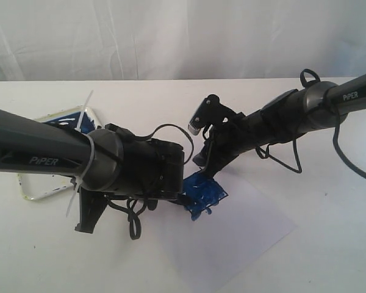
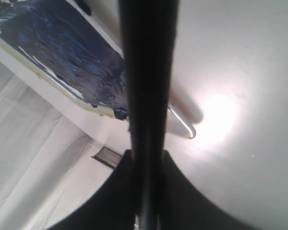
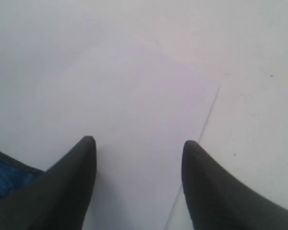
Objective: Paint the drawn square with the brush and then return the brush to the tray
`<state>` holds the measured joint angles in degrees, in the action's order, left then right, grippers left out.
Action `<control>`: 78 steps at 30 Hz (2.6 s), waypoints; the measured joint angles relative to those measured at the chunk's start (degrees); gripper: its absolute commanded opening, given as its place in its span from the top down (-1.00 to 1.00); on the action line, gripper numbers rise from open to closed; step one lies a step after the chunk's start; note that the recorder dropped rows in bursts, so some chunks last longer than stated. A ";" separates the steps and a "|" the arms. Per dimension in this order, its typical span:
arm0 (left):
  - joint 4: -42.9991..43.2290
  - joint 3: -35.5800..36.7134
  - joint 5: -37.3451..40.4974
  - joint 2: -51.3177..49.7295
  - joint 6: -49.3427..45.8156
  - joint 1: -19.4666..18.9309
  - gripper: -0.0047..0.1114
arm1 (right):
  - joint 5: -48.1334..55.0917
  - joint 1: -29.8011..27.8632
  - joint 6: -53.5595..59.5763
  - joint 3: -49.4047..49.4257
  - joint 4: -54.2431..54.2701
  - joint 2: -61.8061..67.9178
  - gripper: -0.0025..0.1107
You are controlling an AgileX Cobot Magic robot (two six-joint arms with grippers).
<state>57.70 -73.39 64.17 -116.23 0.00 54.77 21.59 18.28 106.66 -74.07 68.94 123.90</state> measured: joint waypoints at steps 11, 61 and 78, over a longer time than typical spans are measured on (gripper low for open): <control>0.84 0.00 0.00 0.00 2.49 -2.09 0.92 | 0.00 0.00 -0.13 0.00 0.00 0.00 0.05; 2.97 1.66 0.00 0.00 4.70 -0.79 0.92 | -0.16 0.00 -0.13 0.00 0.00 0.00 0.05; 3.04 1.66 -1.16 0.27 6.88 -0.69 0.92 | -0.16 0.00 -0.13 0.00 0.00 0.00 0.05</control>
<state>60.74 -71.73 63.01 -115.96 6.88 54.08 21.43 18.28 106.53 -74.07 68.94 123.90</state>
